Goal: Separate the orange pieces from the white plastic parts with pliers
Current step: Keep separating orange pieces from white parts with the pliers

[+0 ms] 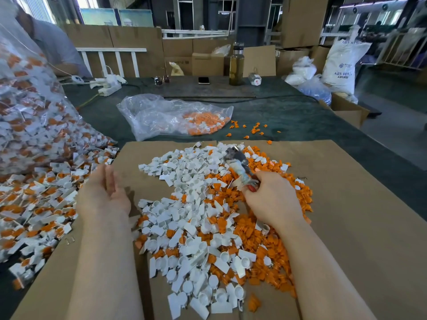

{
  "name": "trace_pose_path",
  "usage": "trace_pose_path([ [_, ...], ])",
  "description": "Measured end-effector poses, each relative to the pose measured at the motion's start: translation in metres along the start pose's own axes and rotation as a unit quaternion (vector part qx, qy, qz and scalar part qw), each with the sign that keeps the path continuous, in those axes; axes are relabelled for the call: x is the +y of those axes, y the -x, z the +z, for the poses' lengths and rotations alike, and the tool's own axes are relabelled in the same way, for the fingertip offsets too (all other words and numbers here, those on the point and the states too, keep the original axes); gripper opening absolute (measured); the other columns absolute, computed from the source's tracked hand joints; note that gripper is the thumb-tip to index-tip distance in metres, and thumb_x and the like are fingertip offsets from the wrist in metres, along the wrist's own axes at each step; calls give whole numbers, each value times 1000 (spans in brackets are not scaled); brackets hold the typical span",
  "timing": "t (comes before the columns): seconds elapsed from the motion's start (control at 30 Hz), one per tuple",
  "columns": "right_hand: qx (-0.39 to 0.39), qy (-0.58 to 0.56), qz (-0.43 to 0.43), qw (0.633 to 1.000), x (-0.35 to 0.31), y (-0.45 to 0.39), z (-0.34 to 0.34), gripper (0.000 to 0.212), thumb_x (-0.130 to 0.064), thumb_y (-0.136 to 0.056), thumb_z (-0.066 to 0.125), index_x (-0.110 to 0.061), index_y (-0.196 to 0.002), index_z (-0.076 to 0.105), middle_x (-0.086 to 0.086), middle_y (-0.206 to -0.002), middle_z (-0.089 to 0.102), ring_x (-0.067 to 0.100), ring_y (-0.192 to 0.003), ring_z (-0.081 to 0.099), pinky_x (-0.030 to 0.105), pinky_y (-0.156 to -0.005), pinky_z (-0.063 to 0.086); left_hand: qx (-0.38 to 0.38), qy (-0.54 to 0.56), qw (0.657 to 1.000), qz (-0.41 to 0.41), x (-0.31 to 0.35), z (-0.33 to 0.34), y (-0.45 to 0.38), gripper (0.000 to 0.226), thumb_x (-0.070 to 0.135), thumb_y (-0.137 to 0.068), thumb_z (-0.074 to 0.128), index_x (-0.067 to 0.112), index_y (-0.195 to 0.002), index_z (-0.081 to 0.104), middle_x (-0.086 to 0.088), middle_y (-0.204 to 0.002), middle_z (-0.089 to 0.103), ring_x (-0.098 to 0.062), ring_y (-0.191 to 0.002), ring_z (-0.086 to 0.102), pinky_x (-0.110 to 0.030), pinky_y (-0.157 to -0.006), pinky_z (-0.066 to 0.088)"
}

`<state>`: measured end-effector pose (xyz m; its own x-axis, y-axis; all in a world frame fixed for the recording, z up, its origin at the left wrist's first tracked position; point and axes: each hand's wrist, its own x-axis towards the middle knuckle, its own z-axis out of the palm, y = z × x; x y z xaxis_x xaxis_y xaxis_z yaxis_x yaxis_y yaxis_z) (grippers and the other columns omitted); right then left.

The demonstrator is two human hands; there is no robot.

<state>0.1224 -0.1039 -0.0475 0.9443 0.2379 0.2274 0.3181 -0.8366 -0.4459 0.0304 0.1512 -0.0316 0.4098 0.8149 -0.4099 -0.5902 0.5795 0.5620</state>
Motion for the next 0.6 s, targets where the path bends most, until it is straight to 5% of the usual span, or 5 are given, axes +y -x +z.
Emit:
trace_pose_path([
  [0.2,-37,47,-23,998,-7,4,10,21,-44,-87,57,-25,-81,53,-8,-76,53,14,-69,54,27,-52,41,-86,-440,891,77,-25,13,14,15,23,-94,67,33,-106,65,9,-103,66,-9,-88,63,-30,-69,53],
  [0.27,-36,51,-31,998,-9,6,13,19,-45,-87,57,-27,-83,54,-9,-76,54,15,-70,55,27,-51,40,-130,-593,785,122,-35,12,18,25,28,-97,61,28,-122,62,6,-111,62,-13,-86,62,-33,-65,50],
  [0.4,-34,74,-49,995,-13,7,14,16,-44,-86,57,-30,-94,59,-10,-81,59,14,-72,56,24,-48,40,-170,-827,496,202,-52,8,14,42,24,-99,50,25,-141,49,-11,-149,41,-37,-132,41,-49,-109,36],
  [0.5,-38,82,-66,994,-13,7,13,15,-41,-86,57,-31,-97,60,-11,-81,58,13,-70,55,23,-45,35,-200,-846,446,212,-52,8,17,52,11,-96,45,32,-143,46,-9,-153,35,-36,-137,33,-47,-110,30],
  [0.6,-40,93,-87,991,-13,7,13,18,-38,-86,56,-30,-101,60,-11,-85,59,12,-72,54,23,-46,35,-212,-824,469,235,-52,7,16,38,15,-98,50,29,-132,58,-13,-139,46,-35,-125,46,-44,-103,39],
])
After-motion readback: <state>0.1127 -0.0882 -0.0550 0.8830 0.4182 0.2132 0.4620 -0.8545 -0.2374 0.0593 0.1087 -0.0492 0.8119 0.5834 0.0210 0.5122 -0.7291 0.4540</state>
